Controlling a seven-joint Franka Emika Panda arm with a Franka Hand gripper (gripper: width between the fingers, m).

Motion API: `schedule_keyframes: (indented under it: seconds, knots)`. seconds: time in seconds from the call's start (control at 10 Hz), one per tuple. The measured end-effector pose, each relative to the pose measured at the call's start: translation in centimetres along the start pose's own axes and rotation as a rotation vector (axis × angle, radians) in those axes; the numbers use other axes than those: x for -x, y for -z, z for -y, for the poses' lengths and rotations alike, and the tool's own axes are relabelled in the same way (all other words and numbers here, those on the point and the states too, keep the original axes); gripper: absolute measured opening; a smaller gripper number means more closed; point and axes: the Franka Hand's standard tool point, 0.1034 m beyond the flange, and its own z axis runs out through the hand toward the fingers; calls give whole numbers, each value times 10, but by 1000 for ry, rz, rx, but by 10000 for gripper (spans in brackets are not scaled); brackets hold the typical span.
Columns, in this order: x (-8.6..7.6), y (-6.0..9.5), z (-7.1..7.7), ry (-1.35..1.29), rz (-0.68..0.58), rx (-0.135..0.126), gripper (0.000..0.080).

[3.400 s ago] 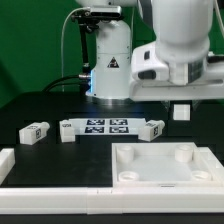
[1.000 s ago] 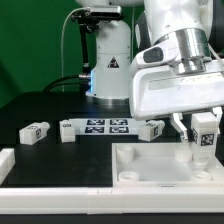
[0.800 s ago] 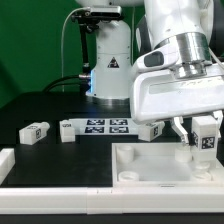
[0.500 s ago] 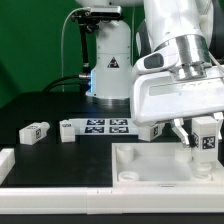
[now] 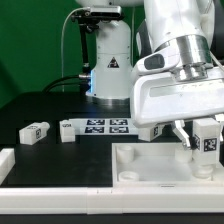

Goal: Assemble one leg

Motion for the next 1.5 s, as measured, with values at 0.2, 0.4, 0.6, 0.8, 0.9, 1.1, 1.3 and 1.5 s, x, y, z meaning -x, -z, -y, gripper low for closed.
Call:
schedule_keyframes:
  seconds: [0.2, 0.4, 0.6, 0.8, 0.9, 1.1, 1.3, 1.5]
  knots:
    - [3, -2, -4, -5, 4, 3, 290]
    - [7, -4, -7, -9, 10, 6, 290]
    - [14, -9, -6, -10, 23, 2, 290]
    - [17, -11, -3, -19, 26, 5, 290]
    - [16, -11, -3, -16, 32, 7, 290]
    - [16, -11, -3, -17, 37, 7, 290]
    - [16, -11, -3, -17, 38, 7, 548]
    - [16, -12, -3, -17, 38, 7, 628]
